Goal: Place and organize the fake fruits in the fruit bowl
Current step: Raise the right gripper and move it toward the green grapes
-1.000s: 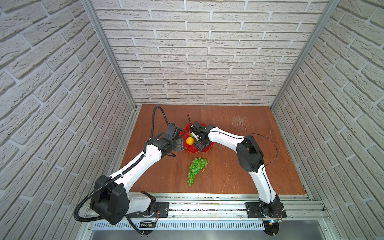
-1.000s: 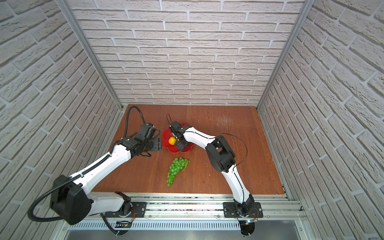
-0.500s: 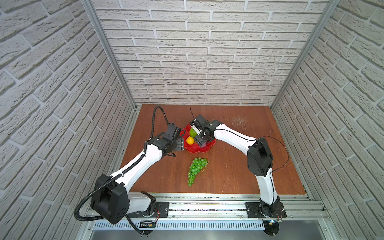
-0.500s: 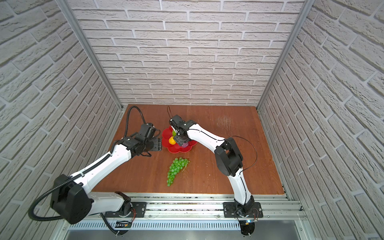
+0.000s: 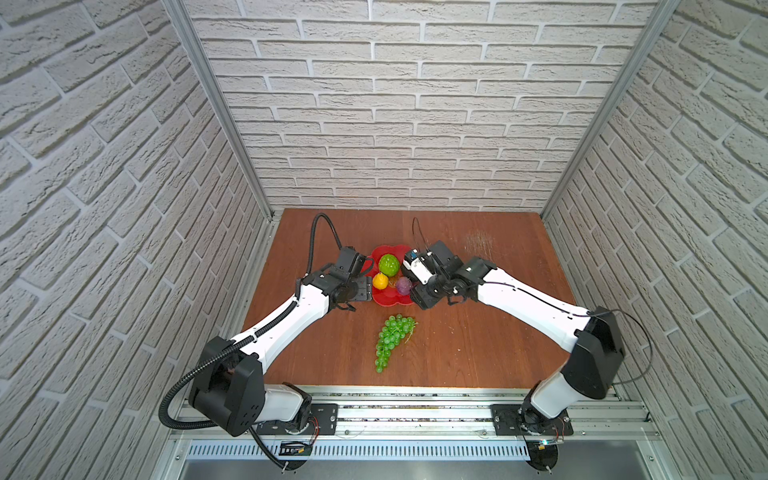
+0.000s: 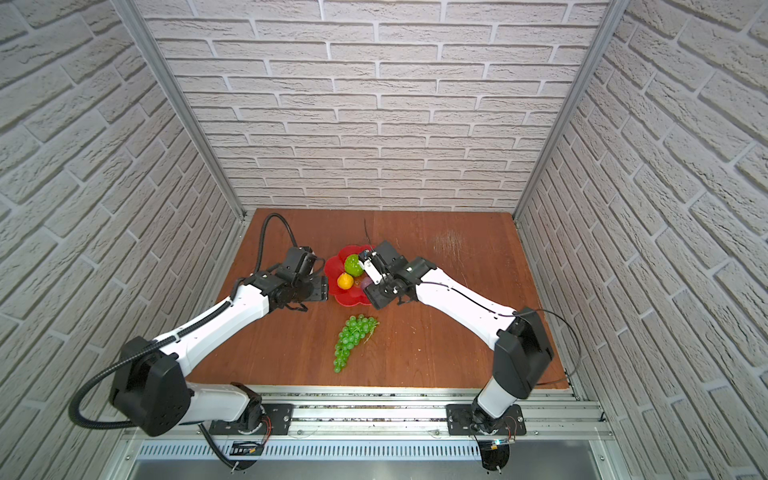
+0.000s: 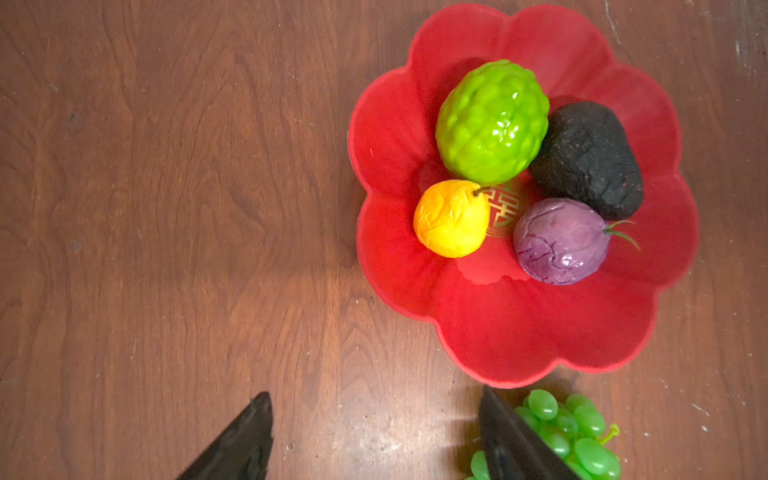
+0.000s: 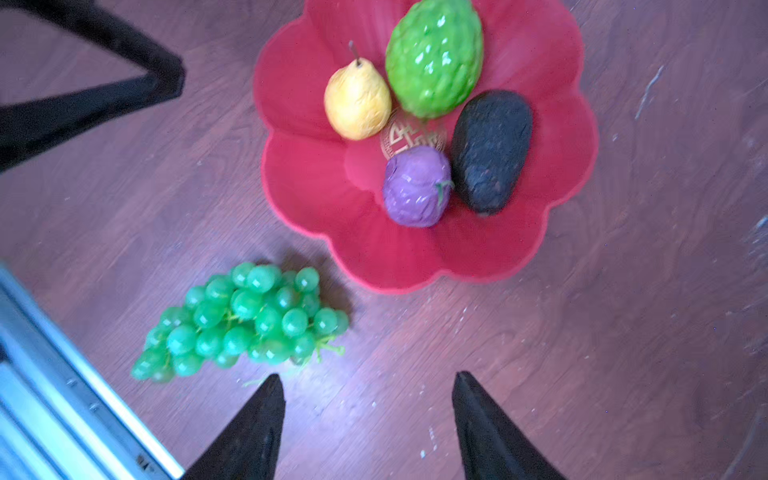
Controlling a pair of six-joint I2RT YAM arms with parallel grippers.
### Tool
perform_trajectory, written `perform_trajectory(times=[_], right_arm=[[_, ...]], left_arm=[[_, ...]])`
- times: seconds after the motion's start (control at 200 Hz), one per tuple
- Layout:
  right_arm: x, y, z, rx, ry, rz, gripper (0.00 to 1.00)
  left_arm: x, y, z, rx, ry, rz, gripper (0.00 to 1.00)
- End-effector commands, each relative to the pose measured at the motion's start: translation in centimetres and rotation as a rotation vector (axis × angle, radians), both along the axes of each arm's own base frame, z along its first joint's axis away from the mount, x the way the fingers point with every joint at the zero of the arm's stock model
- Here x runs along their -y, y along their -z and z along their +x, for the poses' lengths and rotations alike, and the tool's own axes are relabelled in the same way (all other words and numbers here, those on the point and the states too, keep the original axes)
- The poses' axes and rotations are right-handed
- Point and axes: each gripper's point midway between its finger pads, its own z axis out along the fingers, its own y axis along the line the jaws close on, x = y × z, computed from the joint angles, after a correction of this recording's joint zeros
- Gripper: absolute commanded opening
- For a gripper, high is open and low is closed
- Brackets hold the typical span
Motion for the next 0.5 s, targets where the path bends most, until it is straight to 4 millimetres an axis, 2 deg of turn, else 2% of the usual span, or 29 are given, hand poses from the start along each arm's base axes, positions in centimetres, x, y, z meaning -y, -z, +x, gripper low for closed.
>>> perform_trajectory(times=[0.0, 0.075, 0.17, 0.385, 0.495], right_arm=[[-1.1, 1.0, -3.2, -0.117, -0.02, 0.151, 0.64], [-1.1, 2.5, -4.8, -0.17, -0.036, 0.197, 0.62], [-1.4, 3.8, -5.6, -0.218, -0.031, 0.246, 0.58], [-1.8, 6.5, -5.5, -0.262, -0.006, 0.263, 0.54], [-1.5, 7.9, -4.8, -0.278, 0.003, 0.254, 0.54]], left_arm=[[0.2, 0.2, 0.4, 0.01, -0.004, -0.011, 0.78], [0.4, 0.3, 0.6, 0.005, 0.001, -0.013, 0.78], [0.8, 0.4, 0.6, -0.004, 0.008, -0.022, 0.77], [0.9, 0.4, 0.4, -0.005, 0.009, -0.024, 0.77], [0.8, 0.7, 0.3, -0.01, 0.006, -0.024, 0.77]])
